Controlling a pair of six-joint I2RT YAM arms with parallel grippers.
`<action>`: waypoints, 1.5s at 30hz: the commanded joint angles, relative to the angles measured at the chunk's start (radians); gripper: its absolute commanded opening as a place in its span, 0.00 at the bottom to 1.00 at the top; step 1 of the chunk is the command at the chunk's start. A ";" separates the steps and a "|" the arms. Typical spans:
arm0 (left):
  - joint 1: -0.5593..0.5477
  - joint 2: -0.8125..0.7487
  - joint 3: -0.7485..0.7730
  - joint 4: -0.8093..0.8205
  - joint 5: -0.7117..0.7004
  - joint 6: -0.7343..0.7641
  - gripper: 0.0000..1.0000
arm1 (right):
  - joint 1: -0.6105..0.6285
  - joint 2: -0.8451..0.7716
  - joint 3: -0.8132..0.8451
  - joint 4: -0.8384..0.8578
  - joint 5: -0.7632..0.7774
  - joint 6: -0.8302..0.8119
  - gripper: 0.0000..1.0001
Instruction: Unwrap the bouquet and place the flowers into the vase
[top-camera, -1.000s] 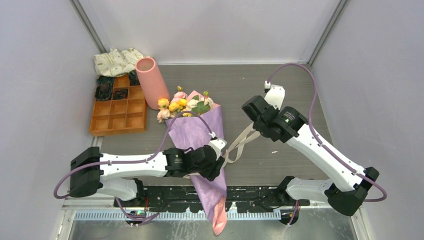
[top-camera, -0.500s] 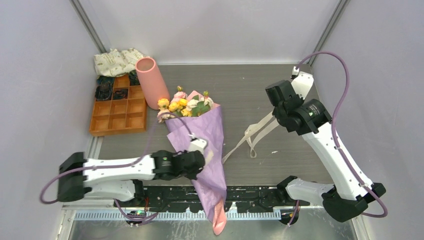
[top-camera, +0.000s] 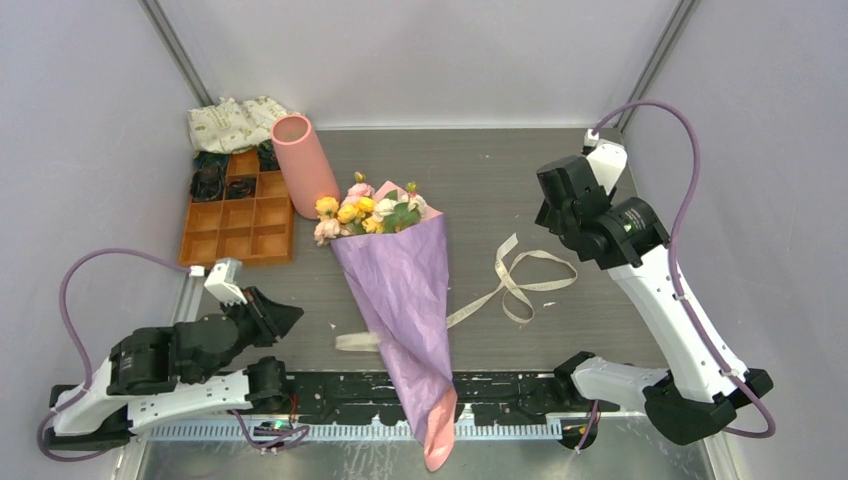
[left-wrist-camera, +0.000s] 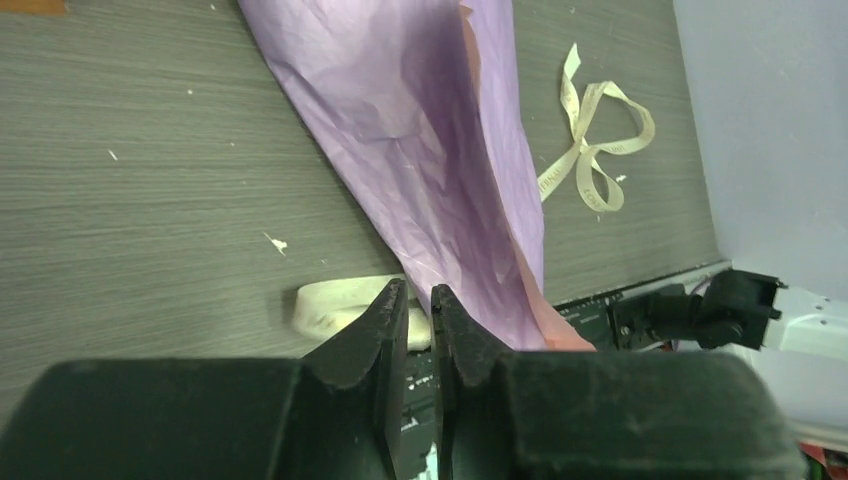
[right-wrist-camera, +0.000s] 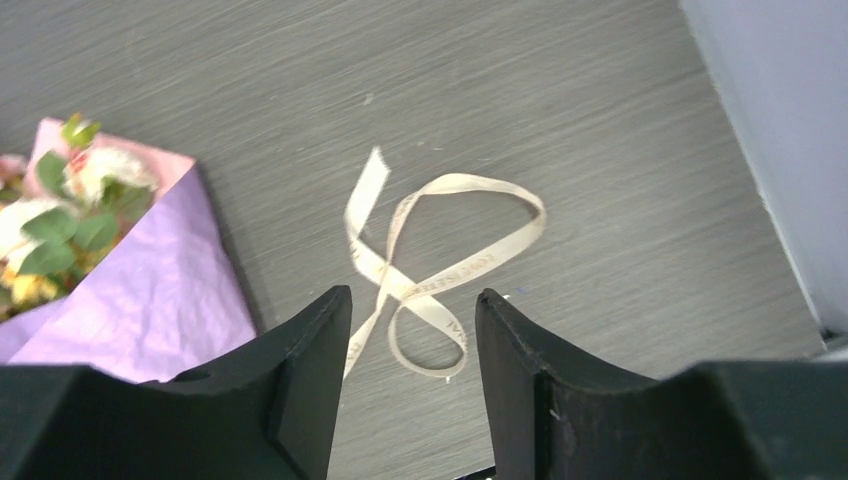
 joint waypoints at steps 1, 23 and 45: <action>-0.002 0.057 0.006 0.028 -0.113 0.048 0.17 | 0.157 0.012 0.037 0.112 -0.061 -0.057 0.57; -0.001 0.298 0.265 -0.346 -0.457 -0.207 0.19 | 0.770 0.695 0.180 0.186 -0.144 0.002 0.59; -0.002 0.254 0.266 -0.443 -0.485 -0.242 0.20 | 0.863 0.844 0.219 0.119 -0.095 0.117 0.58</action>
